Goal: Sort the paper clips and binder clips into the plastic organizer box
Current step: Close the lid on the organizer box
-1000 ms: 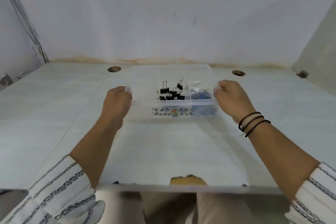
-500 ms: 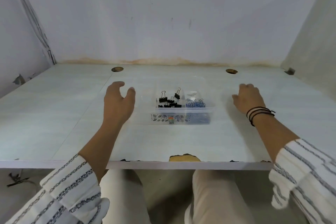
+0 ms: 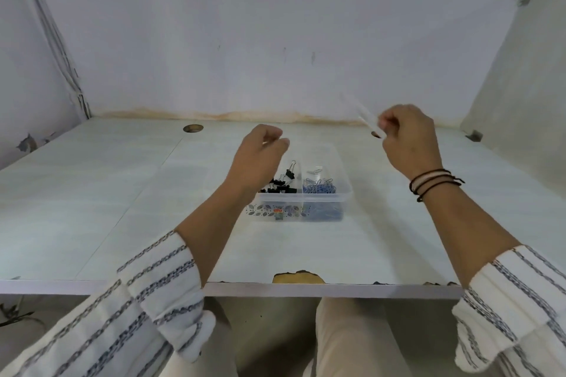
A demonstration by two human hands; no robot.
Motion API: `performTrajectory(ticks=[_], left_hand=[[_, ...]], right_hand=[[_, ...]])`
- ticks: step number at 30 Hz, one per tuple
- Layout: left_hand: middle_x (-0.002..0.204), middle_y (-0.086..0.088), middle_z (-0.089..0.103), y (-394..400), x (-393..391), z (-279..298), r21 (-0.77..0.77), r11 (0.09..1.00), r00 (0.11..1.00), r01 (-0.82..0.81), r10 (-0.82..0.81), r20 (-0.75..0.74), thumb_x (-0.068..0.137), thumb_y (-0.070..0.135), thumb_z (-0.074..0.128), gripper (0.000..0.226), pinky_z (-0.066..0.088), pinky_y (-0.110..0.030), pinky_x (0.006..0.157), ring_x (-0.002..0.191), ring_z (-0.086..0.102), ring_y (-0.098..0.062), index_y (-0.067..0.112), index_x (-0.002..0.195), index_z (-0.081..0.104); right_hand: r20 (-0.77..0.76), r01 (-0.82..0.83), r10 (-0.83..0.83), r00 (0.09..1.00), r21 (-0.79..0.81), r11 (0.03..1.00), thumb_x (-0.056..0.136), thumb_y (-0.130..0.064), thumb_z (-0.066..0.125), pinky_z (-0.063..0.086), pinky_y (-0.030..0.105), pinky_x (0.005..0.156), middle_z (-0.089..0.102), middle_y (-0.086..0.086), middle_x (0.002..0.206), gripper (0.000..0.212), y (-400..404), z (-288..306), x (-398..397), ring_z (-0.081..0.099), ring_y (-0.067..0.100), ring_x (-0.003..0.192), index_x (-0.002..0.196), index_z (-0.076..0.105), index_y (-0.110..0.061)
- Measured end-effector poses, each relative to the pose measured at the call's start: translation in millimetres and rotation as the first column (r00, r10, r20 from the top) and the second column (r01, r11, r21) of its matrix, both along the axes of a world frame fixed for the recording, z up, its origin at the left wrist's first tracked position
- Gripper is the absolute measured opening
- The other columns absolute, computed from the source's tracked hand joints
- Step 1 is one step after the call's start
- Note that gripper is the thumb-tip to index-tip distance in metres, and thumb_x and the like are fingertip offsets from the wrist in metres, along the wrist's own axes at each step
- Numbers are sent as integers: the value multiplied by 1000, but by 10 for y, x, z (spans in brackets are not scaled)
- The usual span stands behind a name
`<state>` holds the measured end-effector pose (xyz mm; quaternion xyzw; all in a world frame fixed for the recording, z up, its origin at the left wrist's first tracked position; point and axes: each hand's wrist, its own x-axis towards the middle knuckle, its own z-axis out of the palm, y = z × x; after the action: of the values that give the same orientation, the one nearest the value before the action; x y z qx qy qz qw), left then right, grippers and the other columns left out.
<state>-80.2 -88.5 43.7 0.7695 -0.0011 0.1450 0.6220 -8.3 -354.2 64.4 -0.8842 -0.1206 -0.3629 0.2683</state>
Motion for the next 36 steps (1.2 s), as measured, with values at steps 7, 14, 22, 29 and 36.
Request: performTrajectory(ticks=[7,14,22,29,36], left_hand=[[133,-33,52,481,280,427,-881,473,974,29,-211,-82,83,64,69,86,52,-71,92,110,64,-54,8,140,36],[127,-32,57,710,140,194,-762,583,956,-281,236,-172,92,-9,50,55,64,-58,68,91,74,-45,6,144,36],[107,-4,66,728,-52,-108,-294,826,872,-481,487,-58,84,9,67,36,64,-37,67,83,74,-23,12,119,59],[82,-1,66,1061,-6,-361,287,865,879,-411,460,-127,91,21,64,16,46,-31,66,78,62,-25,6,95,68],[159,-8,45,1159,348,-273,526,847,915,-74,268,-302,104,22,39,56,38,-48,117,141,46,-33,28,160,33]], right_hand=[[67,-460,485,872,-224,859,92,2,61,43,31,84,64,2,94,15,309,349,-434,54,22,89,97,68,-10],[-397,-234,461,794,501,833,100,-44,55,51,40,101,64,-5,111,17,472,-268,-333,63,19,106,99,67,-32],[-563,69,257,786,493,868,89,-16,71,44,48,112,58,24,139,58,644,-394,18,56,34,129,139,51,7],[-568,45,135,812,291,956,88,2,49,45,44,110,61,23,136,43,632,-452,191,56,39,128,128,61,7],[-535,-12,24,844,25,1000,94,3,42,44,37,80,61,24,108,23,742,-491,283,57,40,101,108,59,10]])
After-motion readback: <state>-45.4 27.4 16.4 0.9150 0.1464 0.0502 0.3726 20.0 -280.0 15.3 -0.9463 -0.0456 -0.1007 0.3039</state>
